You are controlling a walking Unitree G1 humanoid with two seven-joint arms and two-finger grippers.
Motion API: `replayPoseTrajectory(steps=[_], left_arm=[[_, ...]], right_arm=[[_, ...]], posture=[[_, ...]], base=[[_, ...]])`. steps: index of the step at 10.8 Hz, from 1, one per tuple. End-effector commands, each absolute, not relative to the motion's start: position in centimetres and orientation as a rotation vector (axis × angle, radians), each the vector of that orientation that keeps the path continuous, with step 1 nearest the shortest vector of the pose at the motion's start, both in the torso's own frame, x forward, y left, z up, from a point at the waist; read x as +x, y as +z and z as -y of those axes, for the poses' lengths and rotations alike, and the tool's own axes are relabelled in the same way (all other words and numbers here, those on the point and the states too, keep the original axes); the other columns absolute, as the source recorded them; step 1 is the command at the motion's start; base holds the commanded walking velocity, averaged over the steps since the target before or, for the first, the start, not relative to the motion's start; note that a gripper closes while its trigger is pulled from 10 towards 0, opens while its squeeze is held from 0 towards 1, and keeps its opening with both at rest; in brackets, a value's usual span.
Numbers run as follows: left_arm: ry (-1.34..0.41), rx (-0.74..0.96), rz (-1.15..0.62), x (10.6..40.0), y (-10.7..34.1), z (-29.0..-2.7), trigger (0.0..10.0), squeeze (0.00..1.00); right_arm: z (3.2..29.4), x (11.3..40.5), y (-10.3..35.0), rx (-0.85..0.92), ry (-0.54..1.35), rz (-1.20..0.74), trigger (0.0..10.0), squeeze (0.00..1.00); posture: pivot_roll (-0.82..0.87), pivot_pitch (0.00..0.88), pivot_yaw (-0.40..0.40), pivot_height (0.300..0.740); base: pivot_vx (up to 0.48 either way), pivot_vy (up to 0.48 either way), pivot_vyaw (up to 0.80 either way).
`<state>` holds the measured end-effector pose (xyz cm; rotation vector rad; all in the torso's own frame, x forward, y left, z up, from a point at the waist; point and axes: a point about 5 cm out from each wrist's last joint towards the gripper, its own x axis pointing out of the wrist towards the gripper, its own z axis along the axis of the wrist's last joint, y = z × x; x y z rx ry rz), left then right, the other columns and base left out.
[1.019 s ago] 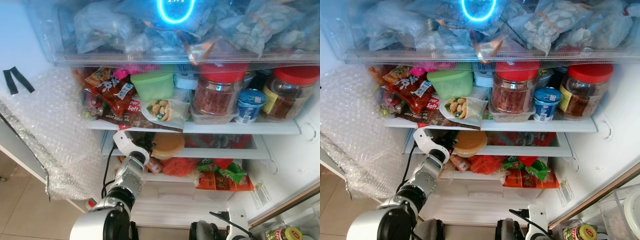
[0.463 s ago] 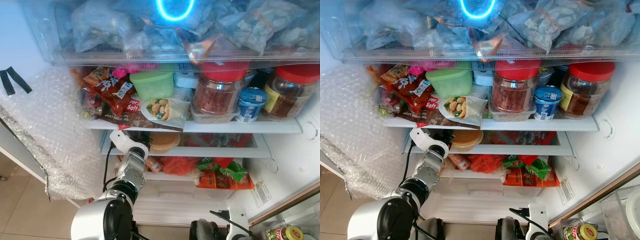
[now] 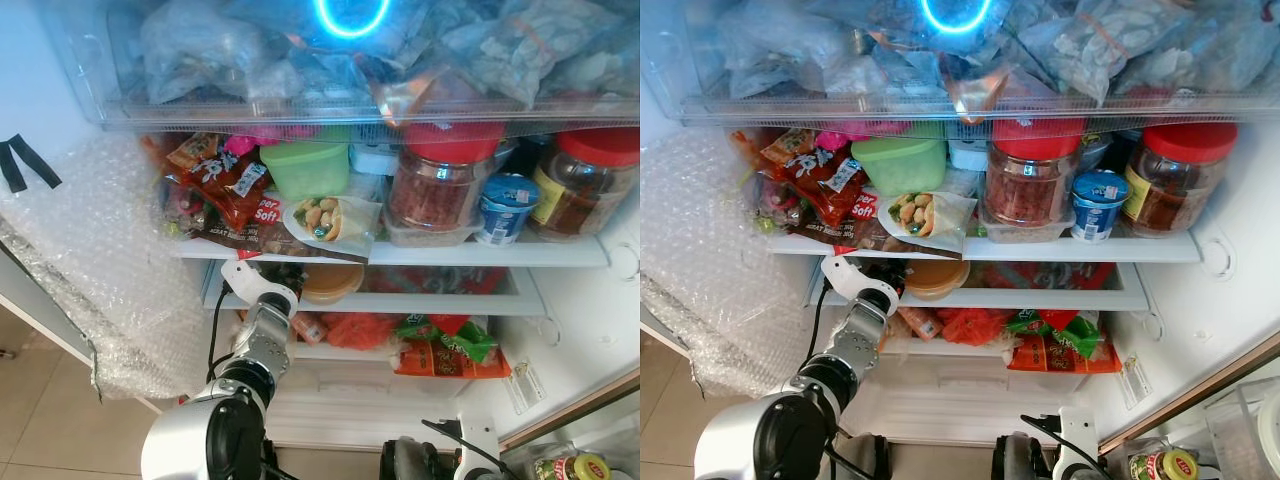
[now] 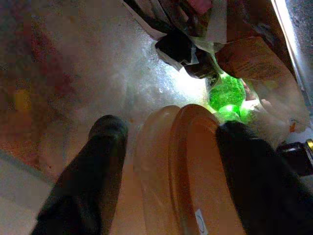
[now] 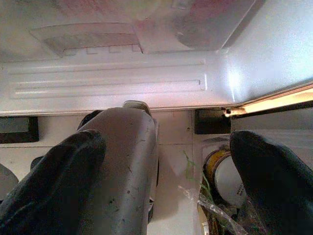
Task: Restocking fridge
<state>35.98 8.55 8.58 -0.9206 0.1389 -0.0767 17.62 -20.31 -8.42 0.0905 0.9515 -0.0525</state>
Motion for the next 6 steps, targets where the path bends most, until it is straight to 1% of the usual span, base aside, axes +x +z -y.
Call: replayPoseTrajectory(steps=[1, 4, 5, 6], left_arm=[[-0.125, -0.885, -0.117, 36.1, 9.0, -8.6, 10.0, 1.0], [-0.231, -0.891, -0.095, 35.5, 9.0, -7.8, 10.0, 1.0], [-0.239, -0.891, -0.094, 35.3, 8.8, -7.8, 10.0, 0.0], [-0.237, -0.906, -0.096, 35.1, 8.6, -7.8, 10.0, 0.0]], right_arm=[[19.4, 15.8, -9.4, 0.116, -0.043, -1.029, 10.0, 0.0], [19.3, 15.9, -9.4, 0.12, -0.047, -1.026, 10.0, 0.0], [19.3, 15.9, -9.4, 0.121, -0.047, -1.025, 10.0, 0.0], [19.3, 15.9, -9.4, 0.121, -0.047, -1.025, 10.0, 0.0]], posture=[[-0.05, 0.076, 0.065, 0.637], [-0.05, 0.074, 0.068, 0.637], [-0.05, 0.075, 0.067, 0.637], [-0.05, 0.075, 0.069, 0.637]], base=[[0.0, 0.0, 0.0], [0.0, 0.0, 0.0], [0.0, 0.0, 0.0], [0.0, 0.0, 0.0]])
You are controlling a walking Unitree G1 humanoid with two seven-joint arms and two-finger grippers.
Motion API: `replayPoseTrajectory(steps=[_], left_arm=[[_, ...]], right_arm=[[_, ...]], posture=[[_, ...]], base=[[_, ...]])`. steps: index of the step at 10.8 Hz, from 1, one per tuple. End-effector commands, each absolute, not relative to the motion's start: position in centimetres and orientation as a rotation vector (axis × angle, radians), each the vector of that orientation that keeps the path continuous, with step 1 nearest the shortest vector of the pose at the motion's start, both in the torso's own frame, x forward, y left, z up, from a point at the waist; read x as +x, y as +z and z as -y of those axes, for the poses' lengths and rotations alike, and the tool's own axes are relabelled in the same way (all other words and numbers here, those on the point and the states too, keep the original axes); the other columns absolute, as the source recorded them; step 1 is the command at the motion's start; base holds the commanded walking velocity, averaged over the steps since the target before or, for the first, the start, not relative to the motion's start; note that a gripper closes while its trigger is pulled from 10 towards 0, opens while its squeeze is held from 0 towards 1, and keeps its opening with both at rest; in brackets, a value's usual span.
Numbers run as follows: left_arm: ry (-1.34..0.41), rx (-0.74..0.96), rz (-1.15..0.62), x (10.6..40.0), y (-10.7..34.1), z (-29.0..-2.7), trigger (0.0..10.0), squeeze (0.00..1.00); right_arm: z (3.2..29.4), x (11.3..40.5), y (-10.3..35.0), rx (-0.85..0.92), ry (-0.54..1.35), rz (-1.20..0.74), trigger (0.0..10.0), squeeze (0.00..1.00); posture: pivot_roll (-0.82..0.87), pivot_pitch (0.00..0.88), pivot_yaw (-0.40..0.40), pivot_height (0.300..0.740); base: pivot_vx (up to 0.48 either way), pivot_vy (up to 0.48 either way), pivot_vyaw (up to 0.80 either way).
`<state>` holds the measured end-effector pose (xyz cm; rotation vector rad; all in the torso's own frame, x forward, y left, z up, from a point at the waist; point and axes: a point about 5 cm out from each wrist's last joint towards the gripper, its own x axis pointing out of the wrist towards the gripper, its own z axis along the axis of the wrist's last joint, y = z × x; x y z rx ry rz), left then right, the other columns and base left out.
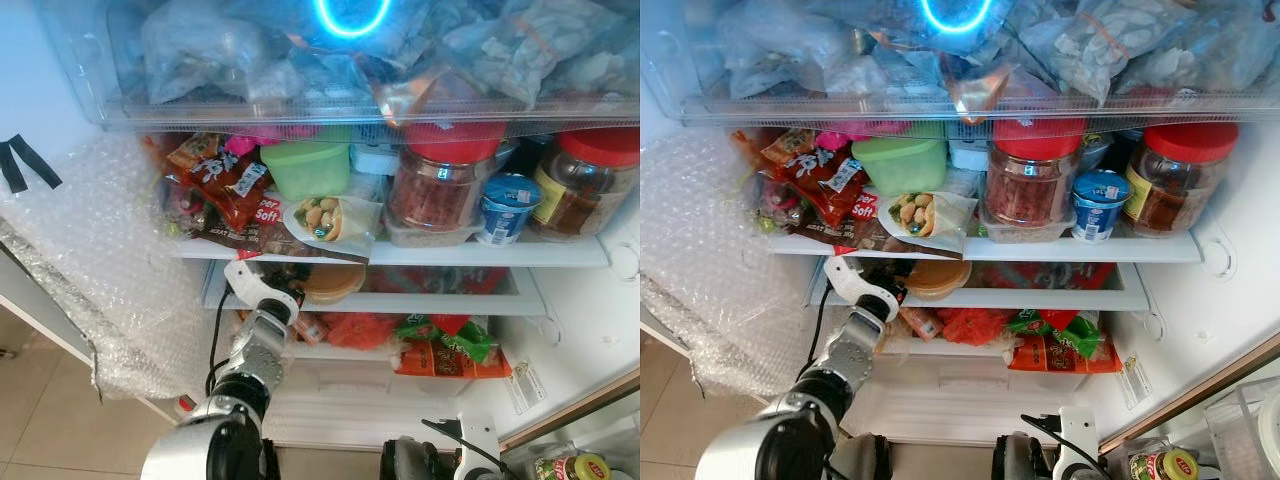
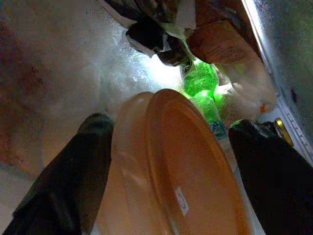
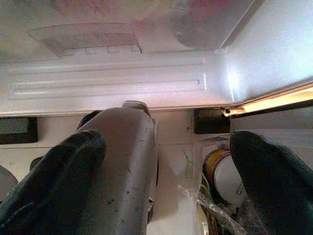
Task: Restocking fridge
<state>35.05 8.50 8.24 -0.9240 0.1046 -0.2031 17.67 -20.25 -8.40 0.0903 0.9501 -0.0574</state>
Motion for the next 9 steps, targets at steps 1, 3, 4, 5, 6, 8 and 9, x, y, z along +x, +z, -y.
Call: replayPoseTrajectory(steps=[1, 3, 4, 5, 6, 8, 9], left_arm=[[-0.23, -0.922, -0.098, 34.8, 8.4, -7.7, 10.0, 0.0], [-0.259, -0.929, -0.117, 34.0, 8.1, -7.1, 10.0, 0.0], [-0.286, -0.93, -0.127, 33.4, 8.0, -6.7, 10.0, 0.0], [-0.311, -0.925, -0.146, 32.8, 7.7, -6.2, 10.0, 0.0], [-0.323, -0.922, -0.162, 32.3, 7.5, -5.9, 10.0, 0.0], [-0.333, -0.935, -0.193, 31.5, 7.2, -5.5, 10.0, 0.0], [-0.351, -0.934, -0.204, 31.1, 7.3, -5.2, 10.0, 0.0]], right_arm=[[19.3, 15.9, -9.4, 0.121, -0.048, -1.025, 10.0, 0.0], [19.3, 15.9, -9.4, 0.119, -0.045, -1.025, 10.0, 0.0], [19.3, 15.9, -9.4, 0.12, -0.047, -1.025, 10.0, 0.0], [19.3, 15.9, -9.4, 0.119, -0.046, -1.025, 10.0, 0.0], [19.3, 16.0, -9.4, 0.119, -0.046, -1.024, 10.0, 0.0], [19.3, 16.0, -9.4, 0.118, -0.046, -1.024, 10.0, 0.0], [19.3, 16.0, -9.4, 0.118, -0.045, -1.024, 10.0, 0.0]], posture=[[-0.05, 0.075, 0.069, 0.637], [-0.05, 0.075, 0.069, 0.637], [-0.05, 0.075, 0.07, 0.637], [-0.05, 0.074, 0.072, 0.637], [-0.05, 0.074, 0.072, 0.637], [-0.05, 0.069, 0.075, 0.637], [-0.05, 0.068, 0.077, 0.637]], base=[[0.0, 0.0, 0.0], [0.0, 0.0, 0.0], [0.0, 0.0, 0.0], [0.0, 0.0, 0.0], [0.0, 0.0, 0.0], [0.0, 0.0, 0.0], [0.0, 0.0, 0.0]])
